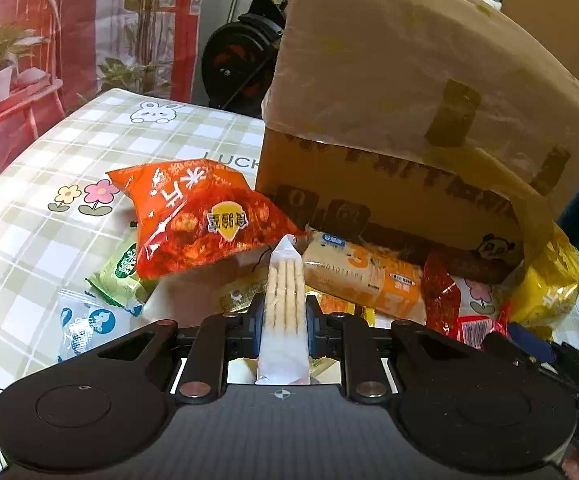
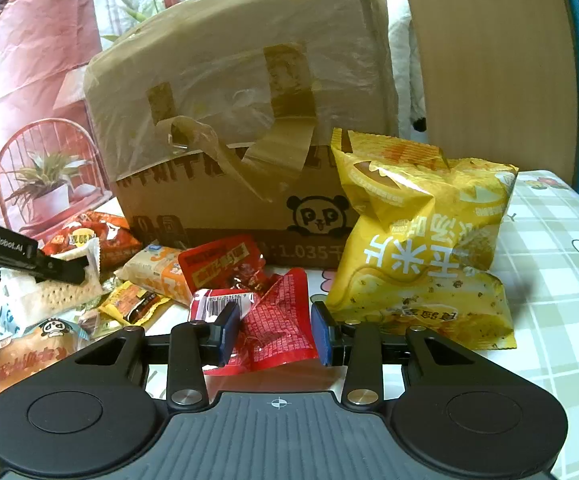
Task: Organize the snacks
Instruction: 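Grasp the white biscuit-stick packet with the left gripper while the right gripper grasps a red packet, then carry both packets over the box and open both grippers to drop them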
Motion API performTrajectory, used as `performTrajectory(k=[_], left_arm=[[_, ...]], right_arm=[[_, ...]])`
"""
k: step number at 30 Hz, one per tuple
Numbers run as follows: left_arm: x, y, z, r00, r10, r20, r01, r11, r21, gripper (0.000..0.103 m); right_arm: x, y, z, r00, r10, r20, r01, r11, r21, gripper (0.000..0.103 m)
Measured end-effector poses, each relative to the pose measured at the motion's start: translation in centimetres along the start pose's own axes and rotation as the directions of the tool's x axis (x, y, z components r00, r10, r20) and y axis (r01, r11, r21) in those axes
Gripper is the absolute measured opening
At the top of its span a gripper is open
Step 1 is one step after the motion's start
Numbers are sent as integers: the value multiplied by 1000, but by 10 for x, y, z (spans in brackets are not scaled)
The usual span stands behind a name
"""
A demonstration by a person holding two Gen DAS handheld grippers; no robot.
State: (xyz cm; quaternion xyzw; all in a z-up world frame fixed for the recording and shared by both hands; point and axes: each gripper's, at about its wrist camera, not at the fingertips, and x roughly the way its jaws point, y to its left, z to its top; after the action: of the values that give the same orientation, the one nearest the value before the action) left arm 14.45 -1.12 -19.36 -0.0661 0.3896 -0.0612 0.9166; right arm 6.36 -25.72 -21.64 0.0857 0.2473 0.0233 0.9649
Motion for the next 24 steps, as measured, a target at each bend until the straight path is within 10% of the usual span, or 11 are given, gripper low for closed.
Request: performTrajectory(k=[24], left_arm=[[1,26,-12,993,-122,-8,122,992,13,24]], right_arm=[[0,-2,0,1000,16,-2,-16,1000,18,36]])
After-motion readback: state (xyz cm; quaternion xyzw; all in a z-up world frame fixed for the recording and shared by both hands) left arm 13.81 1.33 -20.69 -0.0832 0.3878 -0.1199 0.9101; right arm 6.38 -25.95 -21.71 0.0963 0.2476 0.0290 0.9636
